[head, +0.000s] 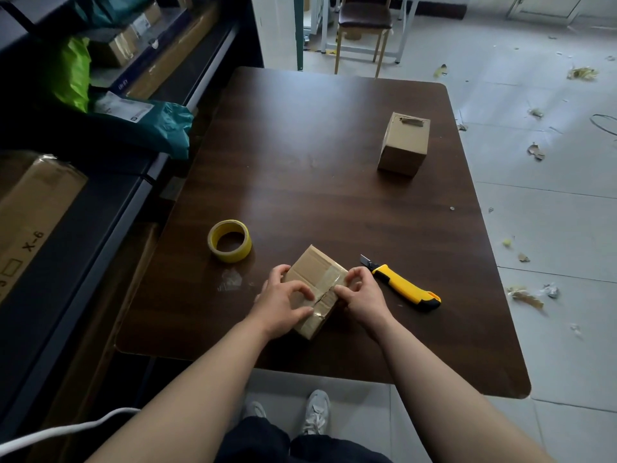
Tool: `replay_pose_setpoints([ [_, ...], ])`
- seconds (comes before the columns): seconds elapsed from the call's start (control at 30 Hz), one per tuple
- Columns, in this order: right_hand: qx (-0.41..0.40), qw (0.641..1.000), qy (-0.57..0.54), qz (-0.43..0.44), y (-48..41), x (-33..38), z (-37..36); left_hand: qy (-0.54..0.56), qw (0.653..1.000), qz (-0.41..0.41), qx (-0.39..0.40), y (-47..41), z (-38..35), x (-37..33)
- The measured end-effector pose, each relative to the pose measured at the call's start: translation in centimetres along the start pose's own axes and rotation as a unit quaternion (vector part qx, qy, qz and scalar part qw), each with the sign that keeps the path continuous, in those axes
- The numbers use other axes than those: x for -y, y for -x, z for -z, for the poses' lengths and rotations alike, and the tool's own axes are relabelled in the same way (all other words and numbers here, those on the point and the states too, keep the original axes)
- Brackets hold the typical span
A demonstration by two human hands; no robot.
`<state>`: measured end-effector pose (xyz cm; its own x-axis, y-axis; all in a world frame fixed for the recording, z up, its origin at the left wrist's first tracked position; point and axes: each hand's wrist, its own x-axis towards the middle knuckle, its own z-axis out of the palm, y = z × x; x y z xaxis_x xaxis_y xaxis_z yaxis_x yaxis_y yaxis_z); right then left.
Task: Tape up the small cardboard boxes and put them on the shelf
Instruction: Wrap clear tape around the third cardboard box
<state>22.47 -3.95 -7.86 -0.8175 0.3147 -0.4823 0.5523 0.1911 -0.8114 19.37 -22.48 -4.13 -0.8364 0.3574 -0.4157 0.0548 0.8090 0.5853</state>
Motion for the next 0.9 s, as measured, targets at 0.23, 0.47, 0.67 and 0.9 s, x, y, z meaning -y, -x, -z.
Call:
replay_pose_setpoints([
  [0.23,0.017,0.996,0.073,0.056,-2.5,1.8,-0.6,0.057,0.992,0.109,-0.031,0.3,-1.6,-1.8],
  [0.47,0.046,0.998,0.024,0.039,-2.2,1.8,-0.5,0.117,0.984,0.127,-0.033,0.1,-1.8,-1.7],
  [0.67,0.033,0.999,0.017,0.033,-1.7,2.7,-0.2,0.134,0.982,0.134,-0.019,-0.1,-1.2,-1.9],
  [0.9,0.002,0.998,-0.059,0.026,2.0,1.2,0.7,0.263,0.952,0.142,-0.068,-0.5,-0.7,-1.2],
])
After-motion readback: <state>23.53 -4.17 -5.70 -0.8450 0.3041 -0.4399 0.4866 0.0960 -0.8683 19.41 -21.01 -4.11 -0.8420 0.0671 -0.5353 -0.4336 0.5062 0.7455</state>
